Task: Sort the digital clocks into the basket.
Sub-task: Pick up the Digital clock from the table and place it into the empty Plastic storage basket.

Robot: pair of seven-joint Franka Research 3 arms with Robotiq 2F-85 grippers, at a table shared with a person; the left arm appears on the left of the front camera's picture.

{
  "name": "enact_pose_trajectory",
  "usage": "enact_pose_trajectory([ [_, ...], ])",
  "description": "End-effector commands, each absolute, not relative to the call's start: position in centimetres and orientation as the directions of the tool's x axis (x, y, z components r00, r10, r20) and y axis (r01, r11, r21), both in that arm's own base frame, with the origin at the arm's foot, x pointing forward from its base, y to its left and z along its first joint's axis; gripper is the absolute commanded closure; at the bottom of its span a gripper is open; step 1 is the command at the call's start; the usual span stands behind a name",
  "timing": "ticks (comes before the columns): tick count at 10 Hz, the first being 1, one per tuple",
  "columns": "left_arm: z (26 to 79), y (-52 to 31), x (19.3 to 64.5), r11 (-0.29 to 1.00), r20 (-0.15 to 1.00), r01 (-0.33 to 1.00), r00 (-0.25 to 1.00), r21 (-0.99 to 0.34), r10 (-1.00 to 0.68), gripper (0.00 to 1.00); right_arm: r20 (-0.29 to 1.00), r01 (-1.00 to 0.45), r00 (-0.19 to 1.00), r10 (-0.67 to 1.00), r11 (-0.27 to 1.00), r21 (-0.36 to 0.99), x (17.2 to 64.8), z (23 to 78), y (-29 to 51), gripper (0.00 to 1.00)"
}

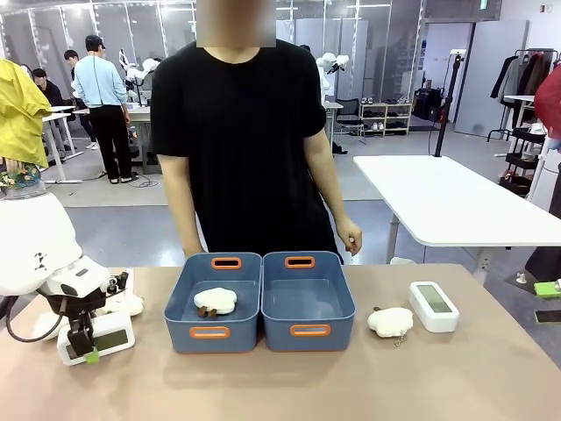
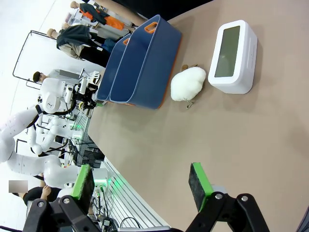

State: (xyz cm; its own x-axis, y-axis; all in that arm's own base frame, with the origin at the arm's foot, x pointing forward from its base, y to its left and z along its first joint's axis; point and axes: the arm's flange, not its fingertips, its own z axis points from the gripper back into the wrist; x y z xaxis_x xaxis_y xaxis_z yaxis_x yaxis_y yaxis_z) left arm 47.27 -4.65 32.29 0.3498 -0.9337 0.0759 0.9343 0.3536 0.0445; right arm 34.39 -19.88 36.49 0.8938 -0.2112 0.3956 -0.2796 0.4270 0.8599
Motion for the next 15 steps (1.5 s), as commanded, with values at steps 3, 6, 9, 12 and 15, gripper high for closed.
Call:
enact_pose_trajectory([
  [3,32.36,-4.55,47.00,0.401,0.087,0.915,0.396,0.043,-0.914,1.00,0.403,-0.289,0.890,-0.212,0.421,0.860,34.56,36.67,-19.93,0.00],
  [6,32.69,-4.24,47.47,0.378,0.083,0.924,0.374,0.051,-0.924,0.98,0.403,-0.289,0.890,-0.212,0.421,0.860,34.56,36.67,-19.93,0.00],
  [9,32.69,-4.24,47.47,0.378,0.083,0.924,0.374,0.051,-0.924,0.98,0.403,-0.289,0.890,-0.212,0.421,0.860,34.56,36.67,-19.93,0.00],
  [12,32.69,-4.24,47.47,0.378,0.083,0.924,0.374,0.051,-0.924,0.98,0.403,-0.289,0.890,-0.212,0.421,0.860,34.56,36.67,-19.93,0.00],
  [15,32.70,-4.23,47.48,0.386,0.083,0.921,0.381,0.050,-0.921,0.50,0.403,-0.289,0.890,-0.212,0.421,0.860,34.56,36.67,-19.93,0.00],
])
